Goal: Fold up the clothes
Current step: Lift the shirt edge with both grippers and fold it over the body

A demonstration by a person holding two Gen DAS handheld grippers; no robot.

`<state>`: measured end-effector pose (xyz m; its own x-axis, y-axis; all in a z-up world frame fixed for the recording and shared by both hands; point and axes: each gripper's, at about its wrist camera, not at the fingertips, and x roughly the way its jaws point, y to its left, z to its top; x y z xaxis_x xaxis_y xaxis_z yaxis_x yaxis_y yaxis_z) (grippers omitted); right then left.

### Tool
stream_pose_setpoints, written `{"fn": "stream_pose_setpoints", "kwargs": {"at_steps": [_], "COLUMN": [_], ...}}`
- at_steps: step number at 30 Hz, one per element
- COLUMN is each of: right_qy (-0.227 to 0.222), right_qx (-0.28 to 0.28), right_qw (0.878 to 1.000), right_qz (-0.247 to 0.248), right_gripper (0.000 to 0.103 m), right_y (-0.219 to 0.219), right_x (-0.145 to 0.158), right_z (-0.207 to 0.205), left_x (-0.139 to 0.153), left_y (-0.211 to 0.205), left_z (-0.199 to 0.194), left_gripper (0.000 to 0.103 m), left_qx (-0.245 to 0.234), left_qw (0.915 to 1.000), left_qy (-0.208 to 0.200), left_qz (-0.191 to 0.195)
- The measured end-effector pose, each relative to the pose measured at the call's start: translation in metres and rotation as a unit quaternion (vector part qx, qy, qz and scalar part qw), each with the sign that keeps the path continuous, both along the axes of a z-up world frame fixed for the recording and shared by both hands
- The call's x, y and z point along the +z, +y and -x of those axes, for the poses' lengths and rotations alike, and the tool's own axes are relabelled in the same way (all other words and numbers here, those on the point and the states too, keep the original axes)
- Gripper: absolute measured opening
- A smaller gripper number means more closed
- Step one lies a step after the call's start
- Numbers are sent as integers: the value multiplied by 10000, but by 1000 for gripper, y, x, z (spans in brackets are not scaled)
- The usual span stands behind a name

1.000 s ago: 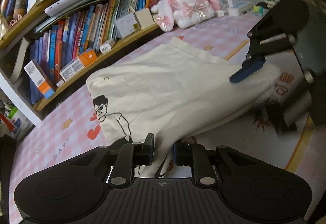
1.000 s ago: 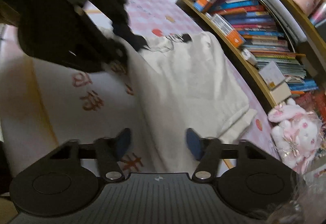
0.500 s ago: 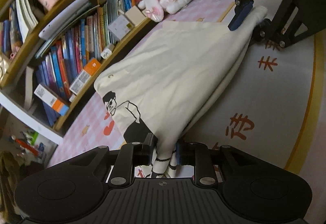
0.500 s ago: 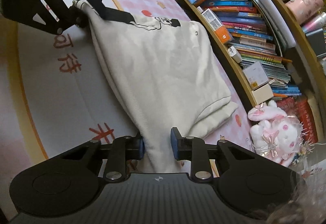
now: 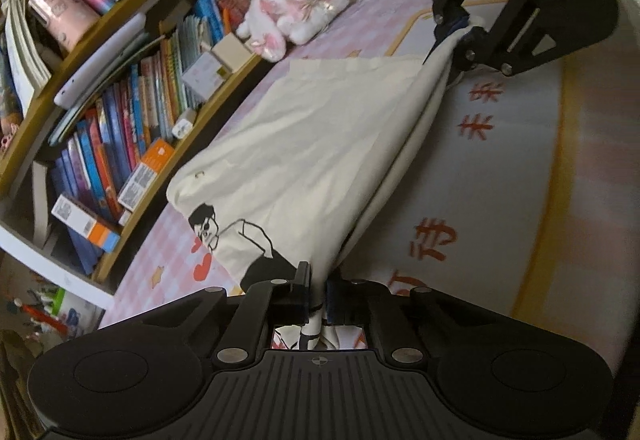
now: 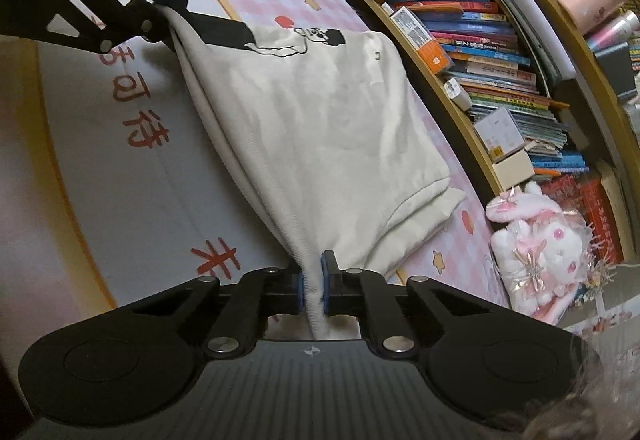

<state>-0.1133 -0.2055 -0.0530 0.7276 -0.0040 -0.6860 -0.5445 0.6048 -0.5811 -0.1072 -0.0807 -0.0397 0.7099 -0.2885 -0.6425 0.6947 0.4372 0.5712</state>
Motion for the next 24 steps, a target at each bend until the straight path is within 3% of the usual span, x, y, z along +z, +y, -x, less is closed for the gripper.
{"fn": "stream_pose_setpoints", "kwargs": {"at_steps": [11,19,24], "right_qy": [471,910,1013], "right_qx": [186,114,37], "right_qw": [9986,9948,9937], "right_qz": [-164,-447,-480], "right_gripper": [7,6,6], "right_y": [5,21,31], "right_x": [28,39,37], "right_z": [56,95,105], "left_x": [26,30,36], "left_y": [34,53,59], "left_z": [55,71,69], "left_gripper": [5,5,5], "left_qx": [-758,-807,-857], "left_qw": [9960,9925,9933], "left_qy": [415,838,672], "left_qz": [243,376,382]}}
